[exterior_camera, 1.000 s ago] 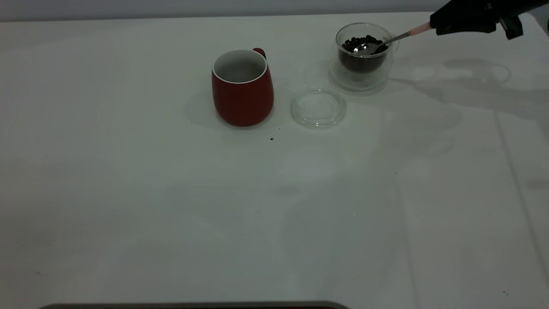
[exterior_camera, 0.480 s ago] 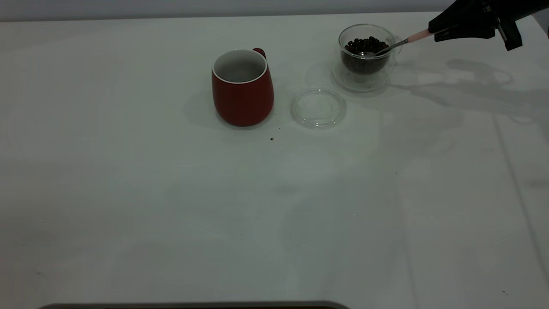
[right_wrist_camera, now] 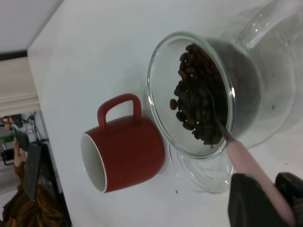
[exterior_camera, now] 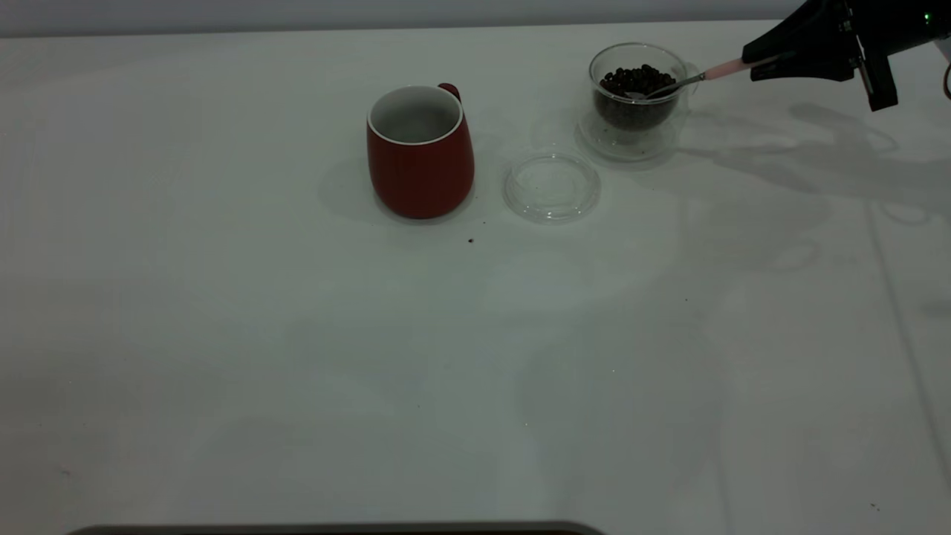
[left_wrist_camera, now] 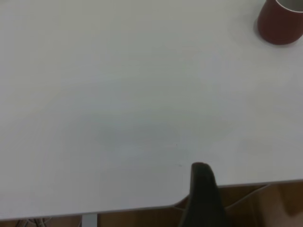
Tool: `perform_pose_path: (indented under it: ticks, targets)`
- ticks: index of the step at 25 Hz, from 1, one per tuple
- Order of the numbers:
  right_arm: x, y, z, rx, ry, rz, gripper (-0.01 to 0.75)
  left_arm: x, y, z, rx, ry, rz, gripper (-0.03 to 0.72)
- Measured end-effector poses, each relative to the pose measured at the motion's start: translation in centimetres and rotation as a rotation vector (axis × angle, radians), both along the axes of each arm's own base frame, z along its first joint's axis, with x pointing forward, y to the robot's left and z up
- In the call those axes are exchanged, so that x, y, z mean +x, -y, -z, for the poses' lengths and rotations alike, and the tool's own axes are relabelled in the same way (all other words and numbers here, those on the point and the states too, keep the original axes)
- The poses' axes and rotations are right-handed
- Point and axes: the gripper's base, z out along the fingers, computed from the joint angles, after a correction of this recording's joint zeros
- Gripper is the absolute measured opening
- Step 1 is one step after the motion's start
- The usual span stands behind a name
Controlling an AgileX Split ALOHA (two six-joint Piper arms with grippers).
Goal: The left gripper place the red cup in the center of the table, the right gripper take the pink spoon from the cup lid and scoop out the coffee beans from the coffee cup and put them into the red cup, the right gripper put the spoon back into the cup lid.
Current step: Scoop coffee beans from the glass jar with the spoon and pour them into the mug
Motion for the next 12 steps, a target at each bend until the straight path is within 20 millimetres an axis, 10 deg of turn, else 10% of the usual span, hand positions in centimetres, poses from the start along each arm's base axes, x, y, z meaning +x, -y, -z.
perform_pose_path:
  ticks: [12]
  targets:
    - [-0.2,1.2,1.4,0.123,-0.027,0.063,0.110,0.0,0.0,0.0,0.000,0.000,0.000,0.588]
